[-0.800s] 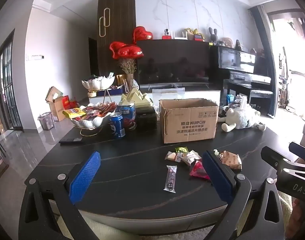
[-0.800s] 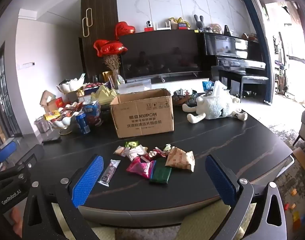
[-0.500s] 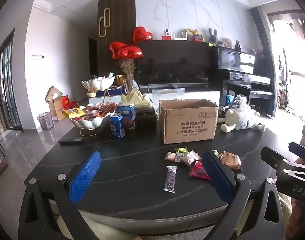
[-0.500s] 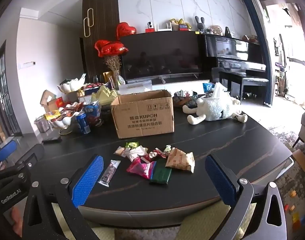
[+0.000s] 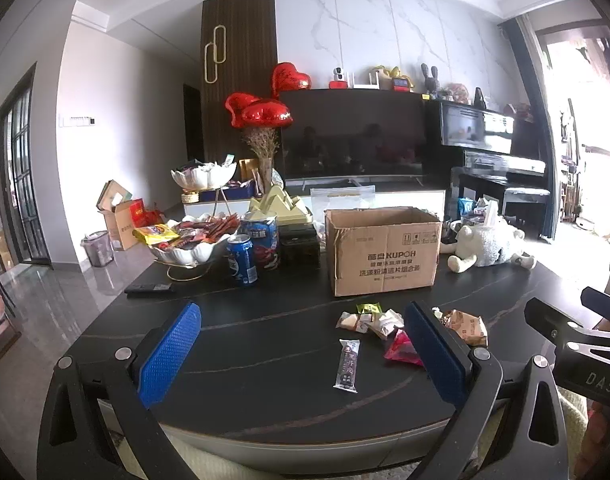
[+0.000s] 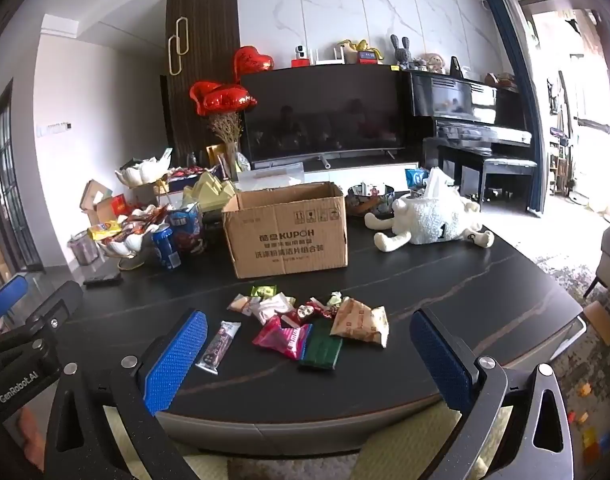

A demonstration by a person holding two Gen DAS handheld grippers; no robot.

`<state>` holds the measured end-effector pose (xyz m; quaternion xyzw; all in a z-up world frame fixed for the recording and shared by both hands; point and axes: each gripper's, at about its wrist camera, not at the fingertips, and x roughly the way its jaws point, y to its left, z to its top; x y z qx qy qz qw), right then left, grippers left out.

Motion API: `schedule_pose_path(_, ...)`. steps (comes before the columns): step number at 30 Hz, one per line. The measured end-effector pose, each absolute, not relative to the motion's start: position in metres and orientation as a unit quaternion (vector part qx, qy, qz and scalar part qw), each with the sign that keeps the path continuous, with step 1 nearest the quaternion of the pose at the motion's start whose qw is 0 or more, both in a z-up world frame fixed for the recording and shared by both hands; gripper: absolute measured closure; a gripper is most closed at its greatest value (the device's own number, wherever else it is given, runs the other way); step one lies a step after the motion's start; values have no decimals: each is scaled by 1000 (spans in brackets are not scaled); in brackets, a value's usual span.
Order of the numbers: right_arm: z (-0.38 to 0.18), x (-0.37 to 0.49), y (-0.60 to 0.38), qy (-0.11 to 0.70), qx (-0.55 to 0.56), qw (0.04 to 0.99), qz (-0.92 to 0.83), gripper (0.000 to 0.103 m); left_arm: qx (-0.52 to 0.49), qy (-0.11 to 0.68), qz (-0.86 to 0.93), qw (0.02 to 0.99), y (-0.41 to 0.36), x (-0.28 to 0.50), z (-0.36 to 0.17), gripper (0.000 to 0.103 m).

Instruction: Organize snacks

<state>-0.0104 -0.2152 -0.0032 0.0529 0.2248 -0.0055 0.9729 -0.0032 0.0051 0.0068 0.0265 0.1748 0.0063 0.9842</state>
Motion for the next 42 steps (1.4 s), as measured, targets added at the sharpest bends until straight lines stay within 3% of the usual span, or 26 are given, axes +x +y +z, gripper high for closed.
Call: schedule_pose_path(42,-3,-12,-214,220,51,974,-6,1,26,175,4,984,3,-5,6,0)
